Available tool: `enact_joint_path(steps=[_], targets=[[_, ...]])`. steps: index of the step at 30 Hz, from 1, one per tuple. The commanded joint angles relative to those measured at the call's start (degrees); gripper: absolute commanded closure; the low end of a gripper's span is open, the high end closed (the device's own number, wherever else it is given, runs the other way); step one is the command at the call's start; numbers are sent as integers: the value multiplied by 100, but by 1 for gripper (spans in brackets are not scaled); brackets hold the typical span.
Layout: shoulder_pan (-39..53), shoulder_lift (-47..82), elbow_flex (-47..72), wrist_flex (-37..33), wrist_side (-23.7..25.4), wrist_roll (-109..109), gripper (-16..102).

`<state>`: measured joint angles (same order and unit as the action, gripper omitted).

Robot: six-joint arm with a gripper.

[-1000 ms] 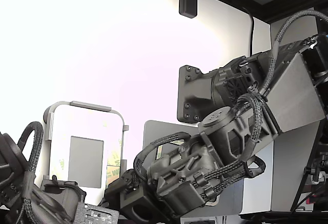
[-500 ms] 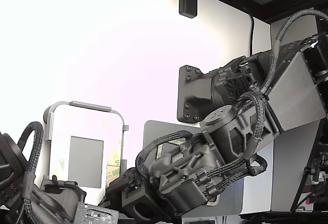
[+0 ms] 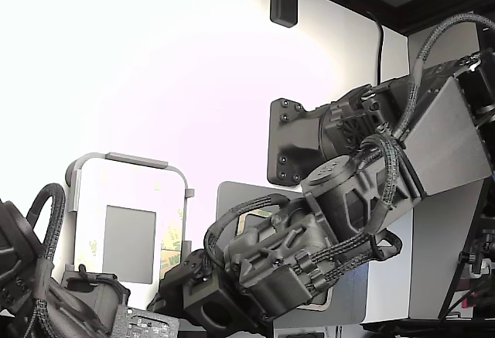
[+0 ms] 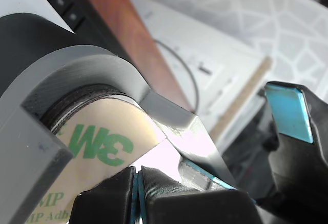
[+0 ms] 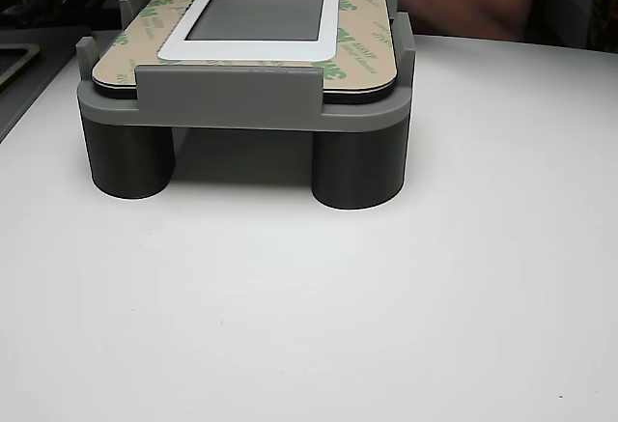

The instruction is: Peel off protective film from adhesive tape.

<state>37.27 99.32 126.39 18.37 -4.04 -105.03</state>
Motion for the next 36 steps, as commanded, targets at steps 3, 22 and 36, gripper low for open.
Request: enact_joint_path(steps=[3, 22, 36], targets=[[-88, 211, -44, -35, -9, 0, 95], [-88, 272, -149, 185, 0, 0, 93], [-88, 334, -185, 325, 18, -9, 93]])
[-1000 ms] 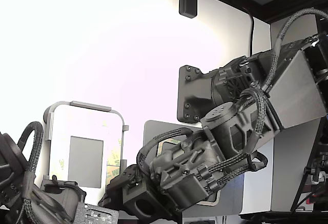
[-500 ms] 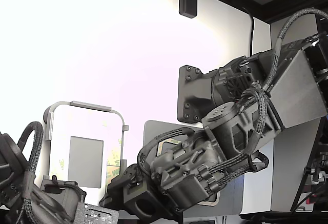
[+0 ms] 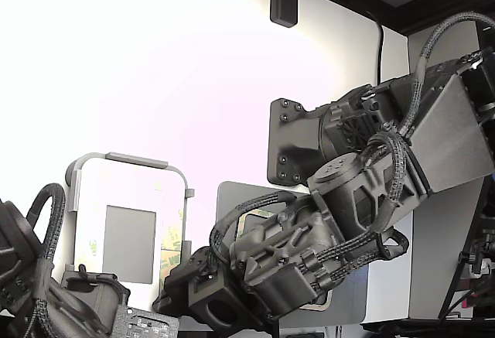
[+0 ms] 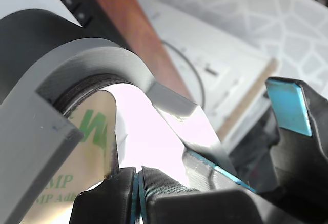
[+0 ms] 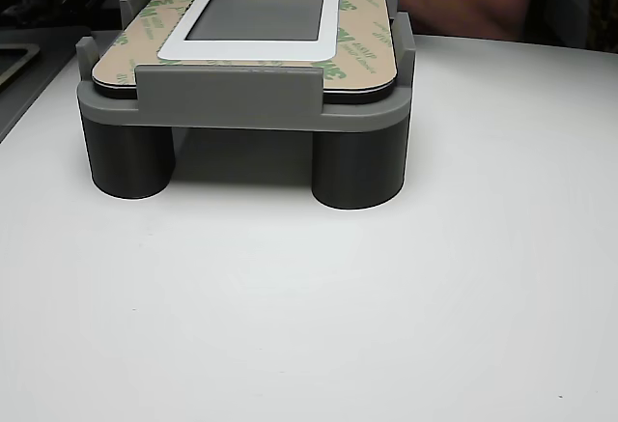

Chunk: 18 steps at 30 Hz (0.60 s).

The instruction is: Peel off protective film from adhesive tape.

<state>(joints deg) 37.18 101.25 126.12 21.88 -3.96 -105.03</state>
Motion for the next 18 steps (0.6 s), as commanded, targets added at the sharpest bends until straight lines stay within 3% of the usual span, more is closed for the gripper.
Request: enact_joint_path(steps=[1, 18], targets=[[-79, 132, -149, -35, 18, -9, 92], [-105, 105, -70, -105, 35, -53, 93]])
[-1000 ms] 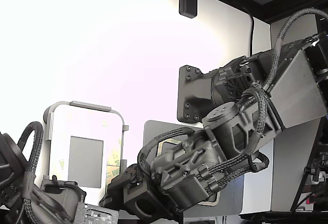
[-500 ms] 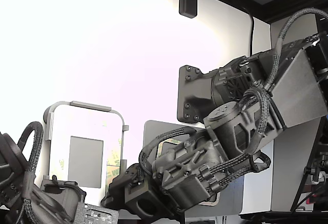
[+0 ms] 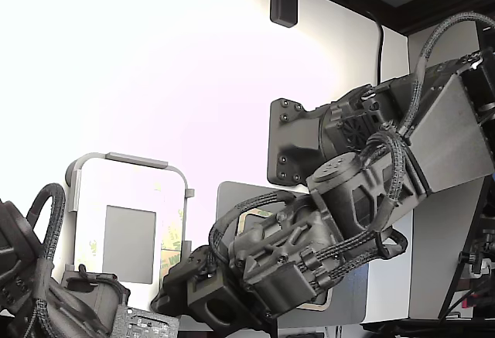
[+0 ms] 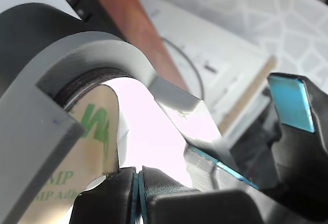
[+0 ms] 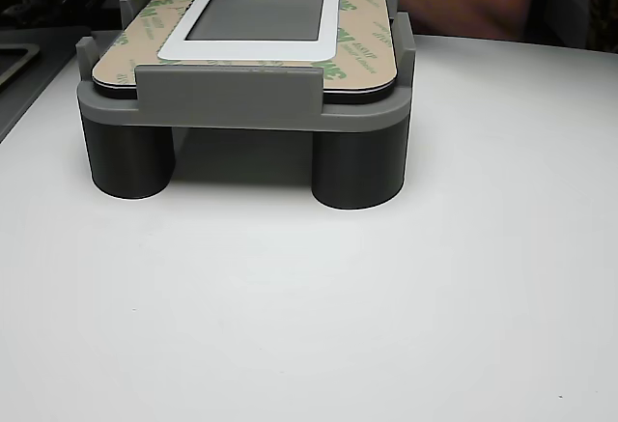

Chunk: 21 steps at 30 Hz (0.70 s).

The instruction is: Peel off protective film from adhesive tape.

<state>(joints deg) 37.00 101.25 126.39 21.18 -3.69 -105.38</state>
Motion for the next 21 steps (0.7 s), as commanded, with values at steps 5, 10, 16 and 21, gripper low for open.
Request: enact_joint_path(steps=[5, 10, 16, 21], targets=[[-105, 114, -70, -35, 9, -44, 95], [-105, 123, -35, -35, 9, -62, 96], [-105, 123, -35, -26, 26, -70, 96], [-132, 114, -18, -35, 18, -79, 96]])
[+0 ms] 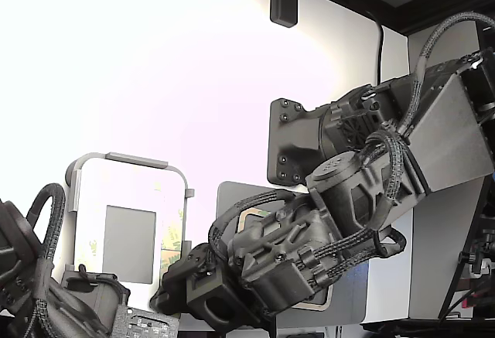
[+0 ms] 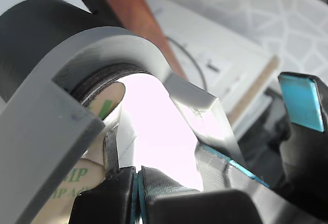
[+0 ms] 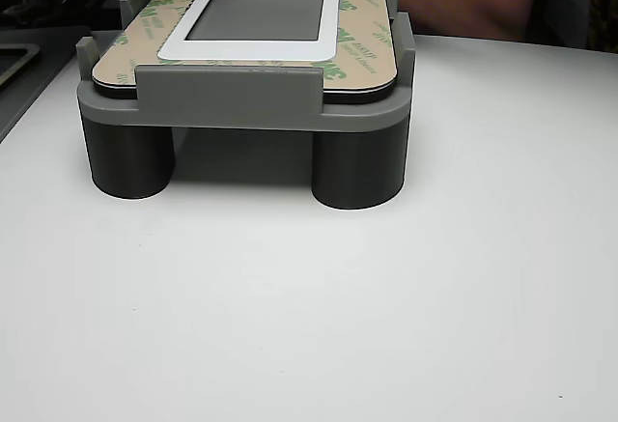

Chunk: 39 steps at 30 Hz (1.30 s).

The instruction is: Peel off protective film from adhesive tape.

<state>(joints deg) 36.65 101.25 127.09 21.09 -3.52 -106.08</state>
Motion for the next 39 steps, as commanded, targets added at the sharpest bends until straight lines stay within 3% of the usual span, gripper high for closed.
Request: enact_joint_path(steps=[1, 24, 39], targets=[[-105, 105, -88, -35, 0, -9, 96], [-202, 9, -176, 9, -35, -53, 96], [-413, 457, -853, 1222, -185, -149, 96]])
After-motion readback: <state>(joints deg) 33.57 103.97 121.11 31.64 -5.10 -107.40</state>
